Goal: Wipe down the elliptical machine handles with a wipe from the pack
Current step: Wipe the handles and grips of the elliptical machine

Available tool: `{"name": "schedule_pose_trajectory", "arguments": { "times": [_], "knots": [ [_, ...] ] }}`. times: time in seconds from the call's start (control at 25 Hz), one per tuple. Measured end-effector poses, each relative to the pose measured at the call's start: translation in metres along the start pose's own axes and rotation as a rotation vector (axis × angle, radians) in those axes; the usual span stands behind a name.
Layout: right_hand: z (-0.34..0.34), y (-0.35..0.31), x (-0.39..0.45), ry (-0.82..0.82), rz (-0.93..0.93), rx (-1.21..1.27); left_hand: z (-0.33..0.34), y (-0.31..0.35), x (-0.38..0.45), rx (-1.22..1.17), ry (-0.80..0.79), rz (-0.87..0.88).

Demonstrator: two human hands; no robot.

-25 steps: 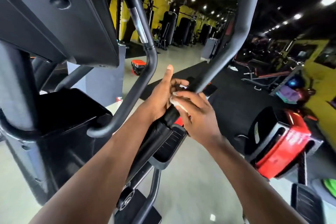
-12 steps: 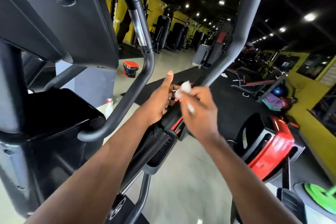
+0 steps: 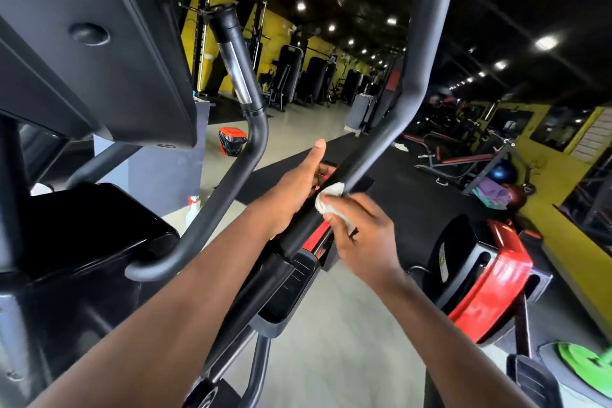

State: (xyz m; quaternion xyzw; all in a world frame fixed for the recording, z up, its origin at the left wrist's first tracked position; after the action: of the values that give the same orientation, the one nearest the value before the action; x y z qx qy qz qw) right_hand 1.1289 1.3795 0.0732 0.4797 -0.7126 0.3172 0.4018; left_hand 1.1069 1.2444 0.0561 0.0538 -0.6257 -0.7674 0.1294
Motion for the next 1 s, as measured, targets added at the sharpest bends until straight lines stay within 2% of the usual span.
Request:
{"name": "schedule_pose_trajectory", "arguments": {
  "times": [0.12, 0.16, 0.24, 0.36, 0.4, 0.44, 0.56, 0.6, 0.64, 0.76, 0.8, 0.96, 1.0],
  "knots": [
    [-0.033, 0.063, 0.053, 0.133, 0.381, 0.012, 0.032, 0.035, 0.007, 0.067, -0.004, 0.080],
    [-0.036, 0.071, 0.057, 0.157, 0.445, 0.023, 0.039, 0.043, 0.009, 0.068, 0.006, 0.107],
    [-0.025, 0.060, 0.046, 0.137, 0.361, -0.023, 0.045, 0.048, 0.013, 0.079, 0.014, 0.155],
    [-0.009, 0.027, 0.017, -0.030, -0.021, -0.049, 0.040, 0.039, 0.012, 0.136, -0.001, 0.186],
    [-0.013, 0.031, 0.026, -0.050, -0.080, -0.084, 0.039, 0.038, 0.012, 0.156, 0.005, 0.204],
    [-0.021, 0.045, 0.044, -0.022, -0.041, -0.110, 0.038, 0.038, 0.011, 0.174, 0.014, 0.222],
    [-0.045, 0.088, 0.087, 0.123, 0.334, -0.086, 0.040, 0.039, 0.010, 0.212, 0.021, 0.238],
    [-0.042, 0.086, 0.086, 0.133, 0.361, -0.114, 0.040, 0.038, 0.010, 0.212, 0.019, 0.233],
    [-0.034, 0.078, 0.079, 0.103, 0.323, -0.127, 0.039, 0.038, 0.010, 0.209, 0.016, 0.223],
    [-0.020, 0.052, 0.053, -0.109, 0.023, -0.073, 0.041, 0.043, 0.011, 0.180, -0.013, 0.192],
    [-0.024, 0.056, 0.060, -0.148, -0.019, -0.091, 0.045, 0.047, 0.012, 0.170, -0.040, 0.195],
    [-0.052, 0.092, 0.111, 0.026, 0.231, -0.213, 0.073, 0.079, 0.019, 0.148, -0.042, 0.247],
    [-0.046, 0.087, 0.107, 0.026, 0.209, -0.227, 0.077, 0.085, 0.022, 0.126, -0.029, 0.253]
  ]
}}
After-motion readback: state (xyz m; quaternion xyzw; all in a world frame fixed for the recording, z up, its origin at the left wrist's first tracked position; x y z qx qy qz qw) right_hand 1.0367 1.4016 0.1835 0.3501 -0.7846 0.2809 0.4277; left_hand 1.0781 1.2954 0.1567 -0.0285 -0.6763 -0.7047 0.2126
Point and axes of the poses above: each hand's wrist, its own x-axis towards the middle knuckle, its own z-axis out of the palm, y = z × x, the point moved 7 cm from there along x, towards the middle knuckle, and after that the axes turned 7 degrees about -x, right-handed, at the moved point
